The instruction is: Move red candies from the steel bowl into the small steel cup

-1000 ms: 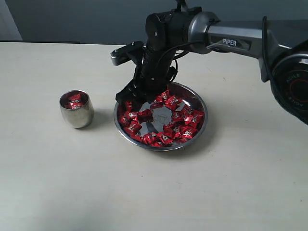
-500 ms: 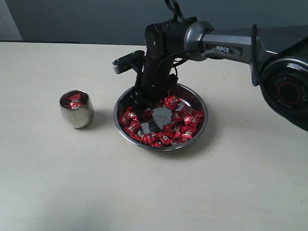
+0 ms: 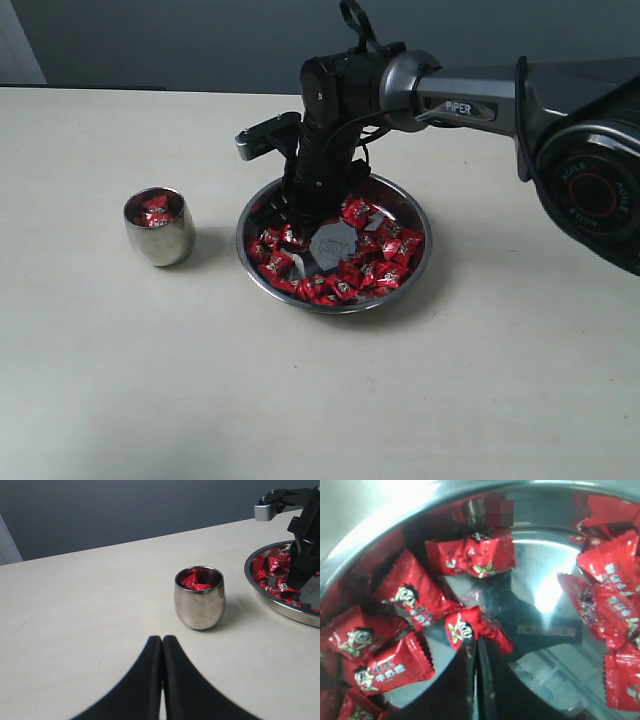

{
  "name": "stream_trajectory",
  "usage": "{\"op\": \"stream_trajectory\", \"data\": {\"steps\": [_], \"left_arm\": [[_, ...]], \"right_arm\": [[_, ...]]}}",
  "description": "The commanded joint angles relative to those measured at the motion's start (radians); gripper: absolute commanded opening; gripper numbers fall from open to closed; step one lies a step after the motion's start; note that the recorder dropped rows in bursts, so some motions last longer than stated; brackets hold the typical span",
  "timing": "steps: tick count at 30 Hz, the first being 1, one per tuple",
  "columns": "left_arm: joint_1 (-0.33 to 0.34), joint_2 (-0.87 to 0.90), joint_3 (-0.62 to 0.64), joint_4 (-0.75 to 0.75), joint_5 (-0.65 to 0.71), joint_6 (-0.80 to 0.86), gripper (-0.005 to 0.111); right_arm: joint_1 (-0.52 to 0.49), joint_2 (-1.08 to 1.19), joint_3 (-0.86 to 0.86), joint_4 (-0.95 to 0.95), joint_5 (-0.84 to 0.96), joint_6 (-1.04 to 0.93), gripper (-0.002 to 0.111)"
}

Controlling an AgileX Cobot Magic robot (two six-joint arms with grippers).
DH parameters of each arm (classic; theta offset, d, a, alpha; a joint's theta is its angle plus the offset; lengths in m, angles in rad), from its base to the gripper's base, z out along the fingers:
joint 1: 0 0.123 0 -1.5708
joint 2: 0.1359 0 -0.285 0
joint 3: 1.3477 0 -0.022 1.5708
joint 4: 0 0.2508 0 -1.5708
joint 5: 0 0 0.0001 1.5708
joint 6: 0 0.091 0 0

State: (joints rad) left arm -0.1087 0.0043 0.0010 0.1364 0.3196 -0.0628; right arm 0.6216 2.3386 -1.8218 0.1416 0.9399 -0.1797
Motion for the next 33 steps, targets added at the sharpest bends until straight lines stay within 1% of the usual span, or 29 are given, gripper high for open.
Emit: {"op": "stream_trajectory", "data": {"steps": [1, 22, 24, 25, 29, 30, 31, 33], "left_arm": [[-0.003, -0.004, -0.001, -0.001, -0.009, -0.005, 0.0], [-0.003, -0.004, -0.001, -0.001, -0.009, -0.005, 0.0], [-0.003, -0.004, -0.001, -0.001, -0.009, -0.005, 0.0], [-0.003, -0.004, -0.001, -0.001, -0.009, -0.005, 0.0], [-0.003, -0.004, -0.001, -0.001, -0.009, -0.005, 0.0], [-0.003, -0.004, -0.001, -0.001, -0.009, -0.005, 0.0], [-0.003, -0.004, -0.001, -0.001, -0.009, -0.005, 0.0], [-0.003, -0.004, -0.001, -0.001, -0.009, -0.005, 0.0]], "right_arm": [[-0.004, -0.003, 0.003, -0.009, 0.007, -0.001, -0.001], [-0.004, -0.042, 0.003, -0.029, 0.016, -0.001, -0.001], [-0.004, -0.042, 0.003, -0.029, 0.016, -0.005, 0.004], [-0.004, -0.042, 0.003, -0.029, 0.018, -0.015, 0.009], [-0.004, -0.042, 0.003, -0.014, 0.02, -0.054, 0.037], [-0.004, -0.042, 0.003, -0.014, 0.015, -0.054, 0.042], [-0.004, -0.042, 0.003, -0.011, 0.003, -0.054, 0.045], [-0.004, -0.042, 0.003, 0.0, -0.02, -0.054, 0.045]]}}
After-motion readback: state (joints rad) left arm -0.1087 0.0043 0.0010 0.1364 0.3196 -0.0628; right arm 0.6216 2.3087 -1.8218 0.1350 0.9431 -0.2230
